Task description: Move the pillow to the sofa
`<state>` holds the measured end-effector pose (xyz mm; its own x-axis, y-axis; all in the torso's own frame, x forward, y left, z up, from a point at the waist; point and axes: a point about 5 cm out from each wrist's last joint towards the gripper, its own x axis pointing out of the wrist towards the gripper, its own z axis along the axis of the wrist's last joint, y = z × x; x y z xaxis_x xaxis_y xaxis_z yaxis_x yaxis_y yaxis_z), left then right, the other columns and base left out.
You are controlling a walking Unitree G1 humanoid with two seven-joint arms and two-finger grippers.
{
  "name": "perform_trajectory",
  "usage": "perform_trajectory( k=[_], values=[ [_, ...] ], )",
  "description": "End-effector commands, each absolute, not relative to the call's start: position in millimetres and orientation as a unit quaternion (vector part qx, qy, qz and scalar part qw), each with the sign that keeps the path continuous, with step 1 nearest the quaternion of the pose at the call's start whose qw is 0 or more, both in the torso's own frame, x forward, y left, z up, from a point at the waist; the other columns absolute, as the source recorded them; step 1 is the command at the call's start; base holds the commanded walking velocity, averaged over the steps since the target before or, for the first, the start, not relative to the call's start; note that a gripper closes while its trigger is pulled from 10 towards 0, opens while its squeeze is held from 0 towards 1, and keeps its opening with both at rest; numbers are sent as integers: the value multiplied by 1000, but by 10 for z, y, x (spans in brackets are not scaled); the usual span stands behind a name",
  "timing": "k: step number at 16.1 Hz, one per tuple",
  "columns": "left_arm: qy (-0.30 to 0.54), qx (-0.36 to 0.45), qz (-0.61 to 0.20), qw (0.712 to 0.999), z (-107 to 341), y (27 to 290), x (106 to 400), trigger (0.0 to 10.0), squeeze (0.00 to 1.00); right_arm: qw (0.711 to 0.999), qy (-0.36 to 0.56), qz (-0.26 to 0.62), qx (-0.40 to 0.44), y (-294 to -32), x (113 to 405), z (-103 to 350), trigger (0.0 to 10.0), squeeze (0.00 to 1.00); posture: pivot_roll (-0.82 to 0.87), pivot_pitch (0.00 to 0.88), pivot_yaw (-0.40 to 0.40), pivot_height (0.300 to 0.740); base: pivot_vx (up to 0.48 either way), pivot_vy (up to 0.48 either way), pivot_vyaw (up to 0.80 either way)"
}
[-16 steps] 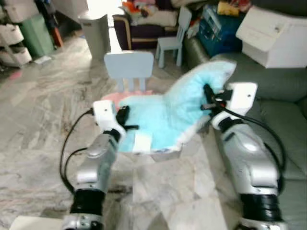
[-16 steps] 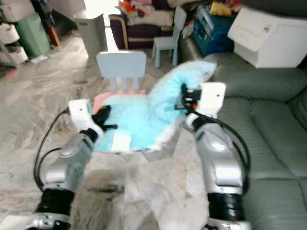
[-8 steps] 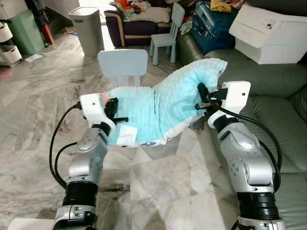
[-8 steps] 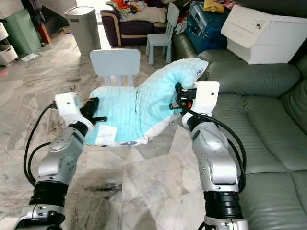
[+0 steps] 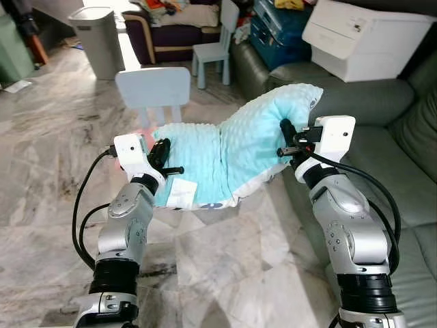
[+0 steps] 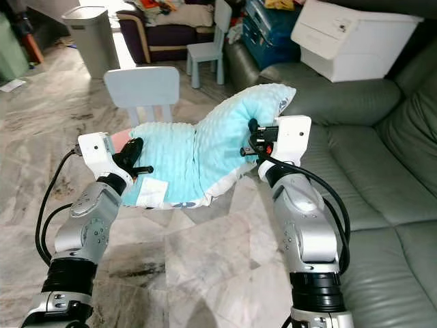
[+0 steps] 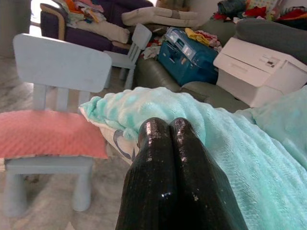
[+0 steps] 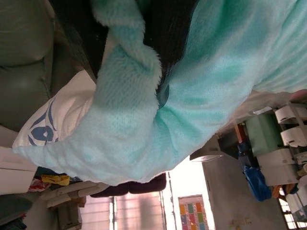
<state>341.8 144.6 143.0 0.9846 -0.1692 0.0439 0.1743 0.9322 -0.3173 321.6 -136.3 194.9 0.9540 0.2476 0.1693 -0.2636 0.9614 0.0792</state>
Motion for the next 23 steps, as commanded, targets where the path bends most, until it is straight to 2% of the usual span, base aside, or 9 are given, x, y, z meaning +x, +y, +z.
perform_trajectory(
  k=[1, 6, 23],
  values=[
    [-10, -161, -96, 982, 1442, 1437, 3417, 10000, 0, 986, -92, 133, 51, -1347, 3206, 2023, 10000, 0, -228, 0, 23, 740, 0, 0, -800],
    [-8, -166, -109, 980, 1426, 1391, 3398, 10000, 0, 985, -90, 134, 52, -1344, 3193, 2017, 10000, 0, -231, 0, 21, 740, 54, 0, -800],
    [4, -172, -125, 977, 1376, 1319, 3355, 10000, 0, 986, -90, 132, 43, -1392, 3211, 2040, 10000, 0, -230, 0, 14, 740, 338, 0, -800]
  ],
)
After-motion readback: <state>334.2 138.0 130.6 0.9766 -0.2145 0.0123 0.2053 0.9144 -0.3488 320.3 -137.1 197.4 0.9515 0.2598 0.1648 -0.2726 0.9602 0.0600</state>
